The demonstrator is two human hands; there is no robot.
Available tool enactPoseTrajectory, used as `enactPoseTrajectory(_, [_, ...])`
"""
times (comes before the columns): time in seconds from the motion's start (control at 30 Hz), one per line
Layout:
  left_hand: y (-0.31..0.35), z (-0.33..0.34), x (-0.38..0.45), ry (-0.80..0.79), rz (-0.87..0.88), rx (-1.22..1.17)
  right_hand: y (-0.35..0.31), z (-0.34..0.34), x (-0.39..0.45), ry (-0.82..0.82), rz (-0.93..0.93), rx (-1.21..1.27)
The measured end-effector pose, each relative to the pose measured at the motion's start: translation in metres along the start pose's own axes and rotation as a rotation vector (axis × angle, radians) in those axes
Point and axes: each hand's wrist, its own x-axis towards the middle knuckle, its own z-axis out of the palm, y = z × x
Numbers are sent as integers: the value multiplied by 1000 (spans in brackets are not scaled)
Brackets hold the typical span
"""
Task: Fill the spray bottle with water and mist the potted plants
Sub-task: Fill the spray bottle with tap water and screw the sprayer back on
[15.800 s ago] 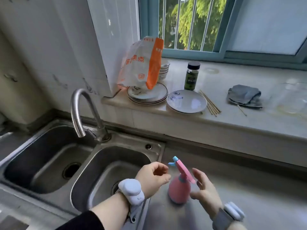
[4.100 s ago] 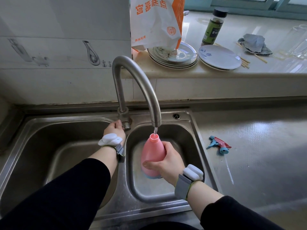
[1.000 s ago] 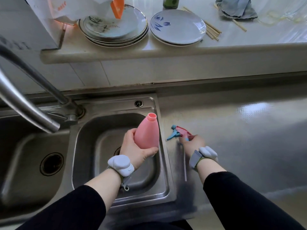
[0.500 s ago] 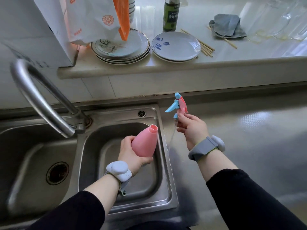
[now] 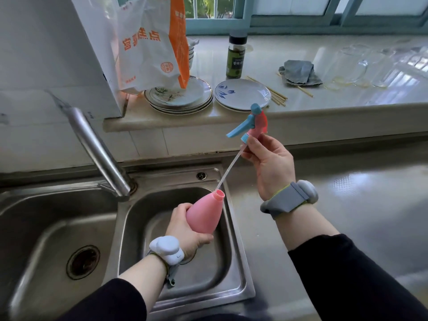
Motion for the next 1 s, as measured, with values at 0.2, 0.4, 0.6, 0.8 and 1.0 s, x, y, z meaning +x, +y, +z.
enactPoseTrajectory(0.2, [6, -8, -10, 0, 1, -44, -14, 9, -14, -4, -108, 3])
enactPoseTrajectory(0.4, [23, -19, -20, -27, 37, -104, 2, 11, -34, -68, -75, -119])
enactPoseTrajectory(0.6, [54, -27, -29, -35, 99, -108, 17, 11, -44, -142, 21, -69])
enactPoseTrajectory(0.8, [78, -29, -38, -35, 143, -136, 10, 7, -47, -206, 88, 7])
enactPoseTrajectory(1.0, [87, -29, -44, -48, 154, -132, 2, 2, -50, -233, 130, 2])
